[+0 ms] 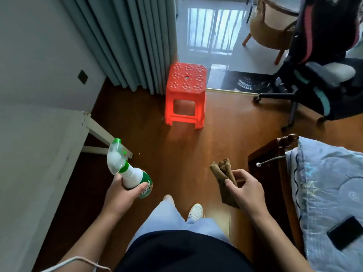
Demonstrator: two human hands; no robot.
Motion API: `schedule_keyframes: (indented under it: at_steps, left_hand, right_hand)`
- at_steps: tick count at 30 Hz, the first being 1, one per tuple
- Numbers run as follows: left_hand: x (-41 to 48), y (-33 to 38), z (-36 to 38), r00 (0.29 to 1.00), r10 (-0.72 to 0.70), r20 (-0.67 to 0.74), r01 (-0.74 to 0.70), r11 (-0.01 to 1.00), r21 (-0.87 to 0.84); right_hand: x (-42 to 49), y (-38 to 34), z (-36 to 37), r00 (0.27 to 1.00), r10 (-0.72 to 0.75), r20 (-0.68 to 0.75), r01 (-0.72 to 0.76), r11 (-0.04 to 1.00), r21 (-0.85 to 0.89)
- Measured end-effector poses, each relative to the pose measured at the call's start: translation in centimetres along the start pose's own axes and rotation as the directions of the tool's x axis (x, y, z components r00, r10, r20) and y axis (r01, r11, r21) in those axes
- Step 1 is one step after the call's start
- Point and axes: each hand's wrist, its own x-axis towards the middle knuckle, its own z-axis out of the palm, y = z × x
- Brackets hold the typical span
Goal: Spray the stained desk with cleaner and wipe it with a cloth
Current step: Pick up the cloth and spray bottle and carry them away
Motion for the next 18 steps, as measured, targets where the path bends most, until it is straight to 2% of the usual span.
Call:
schedule_keyframes:
  at_steps: [7, 18]
  left_hand:
    - [8.6, 4.9, -0.1, 0.999, -0.037, -0.039, 0.038, 0.999, 0.015]
    - [25.2, 19.4, 3.0, 0.986, 0.12, 0.113, -0.136, 0.978, 0.156]
  right_hand:
    - [11.6, -4.8, 0.5, 0.998, -0.038, 0.051, 0.037, 0.999, 0.032]
    - [23.1, -7.1, -2.9, 0.989, 0.117, -0.093, -0.118, 0.993, 0.0]
